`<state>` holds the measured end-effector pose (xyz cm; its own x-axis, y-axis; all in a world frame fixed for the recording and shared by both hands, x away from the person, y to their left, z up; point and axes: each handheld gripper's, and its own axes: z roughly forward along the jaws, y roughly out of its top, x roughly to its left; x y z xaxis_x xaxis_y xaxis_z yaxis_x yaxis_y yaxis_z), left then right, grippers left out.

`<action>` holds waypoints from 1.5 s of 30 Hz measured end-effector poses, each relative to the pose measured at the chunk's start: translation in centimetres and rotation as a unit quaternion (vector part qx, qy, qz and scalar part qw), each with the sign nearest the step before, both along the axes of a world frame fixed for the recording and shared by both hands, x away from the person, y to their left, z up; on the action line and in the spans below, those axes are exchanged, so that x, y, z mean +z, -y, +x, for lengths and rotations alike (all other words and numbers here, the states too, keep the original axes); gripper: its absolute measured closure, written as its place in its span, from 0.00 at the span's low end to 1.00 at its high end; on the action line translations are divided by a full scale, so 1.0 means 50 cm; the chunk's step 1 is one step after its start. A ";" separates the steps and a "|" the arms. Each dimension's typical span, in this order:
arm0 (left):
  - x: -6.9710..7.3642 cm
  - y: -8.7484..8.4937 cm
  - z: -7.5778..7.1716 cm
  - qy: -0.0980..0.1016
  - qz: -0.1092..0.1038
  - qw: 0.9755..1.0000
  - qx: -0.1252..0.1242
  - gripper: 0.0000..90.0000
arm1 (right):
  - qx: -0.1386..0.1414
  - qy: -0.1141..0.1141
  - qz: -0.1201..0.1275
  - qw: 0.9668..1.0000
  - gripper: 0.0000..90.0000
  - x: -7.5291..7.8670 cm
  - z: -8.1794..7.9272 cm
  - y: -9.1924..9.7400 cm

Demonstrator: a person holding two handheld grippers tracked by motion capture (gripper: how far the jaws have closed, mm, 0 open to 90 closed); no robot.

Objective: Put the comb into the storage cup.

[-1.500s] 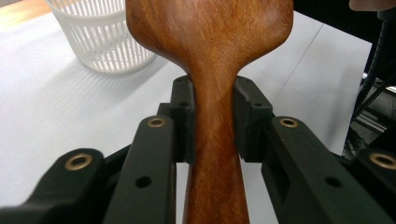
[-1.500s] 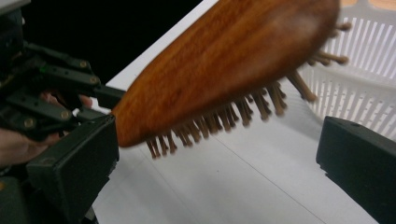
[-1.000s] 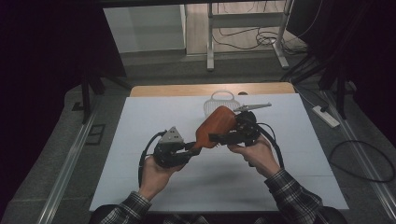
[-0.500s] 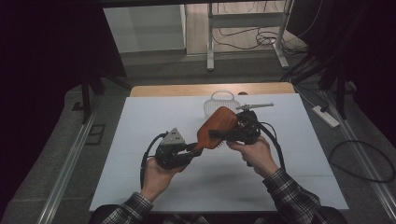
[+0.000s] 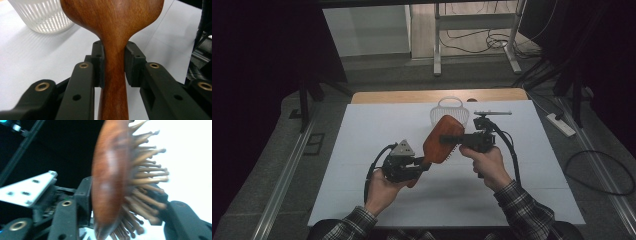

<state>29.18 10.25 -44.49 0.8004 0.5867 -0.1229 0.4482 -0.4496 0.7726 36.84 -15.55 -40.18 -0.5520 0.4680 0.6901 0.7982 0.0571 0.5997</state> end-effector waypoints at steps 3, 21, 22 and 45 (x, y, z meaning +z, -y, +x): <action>-0.002 -0.001 0.003 -0.004 -0.002 1.000 -0.002 0.80 | 0.000 0.003 -0.002 1.000 0.59 0.001 -0.004 -0.002; -0.005 -0.026 0.017 -0.028 -0.006 1.000 0.004 0.40 | -0.006 0.033 -0.008 0.999 0.60 0.016 -0.009 0.004; -0.005 -0.028 0.017 -0.026 -0.003 1.000 0.005 0.38 | -0.005 0.035 -0.008 0.999 0.60 0.017 -0.009 0.004; -0.011 -0.094 0.008 -0.033 -0.006 0.999 0.041 0.09 | -0.020 0.056 -0.023 0.998 0.60 0.035 0.003 0.022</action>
<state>29.57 14.97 -45.07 0.7394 0.6481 -0.1820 0.5339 -0.3998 0.7451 37.00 -16.66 -38.44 -0.6051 0.5210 0.6021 0.7280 0.0559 0.6833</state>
